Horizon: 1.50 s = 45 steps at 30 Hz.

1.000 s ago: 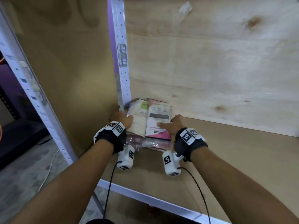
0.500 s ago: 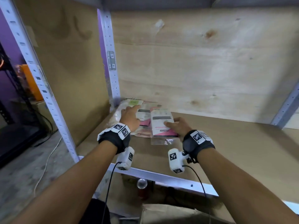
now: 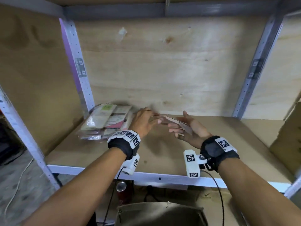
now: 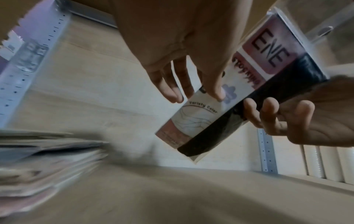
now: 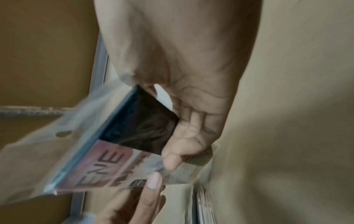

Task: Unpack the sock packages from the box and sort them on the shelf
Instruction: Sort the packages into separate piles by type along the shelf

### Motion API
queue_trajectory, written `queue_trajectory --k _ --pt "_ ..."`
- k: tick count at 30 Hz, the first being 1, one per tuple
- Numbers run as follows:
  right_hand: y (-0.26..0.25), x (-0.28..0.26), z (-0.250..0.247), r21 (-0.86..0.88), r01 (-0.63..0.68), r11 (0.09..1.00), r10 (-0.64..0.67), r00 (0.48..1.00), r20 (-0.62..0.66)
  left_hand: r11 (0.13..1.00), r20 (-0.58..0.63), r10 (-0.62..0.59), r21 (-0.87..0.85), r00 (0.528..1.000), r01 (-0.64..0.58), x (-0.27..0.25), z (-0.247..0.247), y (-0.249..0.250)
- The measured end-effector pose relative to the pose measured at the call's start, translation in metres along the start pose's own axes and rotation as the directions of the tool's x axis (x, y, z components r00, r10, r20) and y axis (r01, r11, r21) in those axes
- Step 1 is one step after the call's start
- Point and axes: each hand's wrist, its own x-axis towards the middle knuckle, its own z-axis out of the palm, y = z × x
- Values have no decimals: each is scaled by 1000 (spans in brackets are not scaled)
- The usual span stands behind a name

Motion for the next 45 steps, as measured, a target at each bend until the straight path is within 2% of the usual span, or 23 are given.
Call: queue_trajectory --k 3,6,8,9,11,12,13,14,16,18,20,23,25,26,28,31,35,38,40,41,43,45 --pt "-6 1 -19 136 62 989 -66 998 21 995 -62 40 -93 997 -46 12 11 11" --pt "-6 7 -32 120 147 982 -143 989 -44 971 6 -21 -236 1000 22 22 25 16" --pt "1 14 -40 -111 245 963 -258 959 -118 921 26 -93 -378 995 96 25 35 16" --pt "5 18 -44 -305 273 913 -327 934 -146 874 47 -149 -461 988 154 25 41 15" --pt "13 26 -56 -645 233 728 -439 881 -178 749 93 -272 -604 958 271 24 52 12" --pt "17 29 -62 -721 203 663 -472 861 -191 677 114 -330 -663 937 319 22 57 10" --pt "19 32 -68 -746 189 639 -480 855 -195 599 145 -380 -713 913 363 21 61 7" --pt "21 35 -74 -739 183 649 -456 871 -185 524 189 -417 -749 889 405 20 65 5" --pt "22 36 -83 -627 186 756 -349 926 -146 418 291 -441 -770 849 482 17 71 0" --pt "21 34 -90 -501 211 839 -305 946 -112 434 359 -426 -724 830 536 19 76 -4" --pt "16 32 -98 -461 235 856 -299 952 -71 436 353 -455 -712 817 550 29 73 -10" --pt "10 31 -110 -426 211 880 -237 971 -10 376 225 -611 -762 759 528 46 57 -28" --pt "10 32 -114 -422 204 883 -234 972 -21 446 206 -619 -703 758 555 52 48 -40" --pt "11 35 -115 -420 208 883 -258 964 -66 536 203 -590 -626 781 567 52 47 -44" --pt "15 41 -119 -405 194 894 -307 922 -235 710 160 -525 -459 836 534 49 52 -48" --pt "23 50 -122 -410 84 908 -285 843 -456 848 40 -472 -255 881 465 43 59 -41" --pt "33 61 -108 -548 -11 836 -337 778 -530 875 -37 -479 -100 877 474 41 57 -32" --pt "35 65 -93 -622 -42 782 -401 731 -553 857 -39 -505 -143 862 495 37 54 -28" --pt "34 65 -86 -675 -74 734 -451 689 -567 797 23 -552 -279 834 535 33 52 -28" --pt "33 64 -84 -692 -78 717 -474 674 -567 733 69 -586 -379 807 565 32 51 -27" --pt "32 63 -79 -714 -69 696 -509 654 -560 533 181 -647 -588 741 609 29 47 -20" --pt "31 63 -74 -733 -53 678 -542 638 -548 312 266 -659 -754 704 577 25 42 -14"
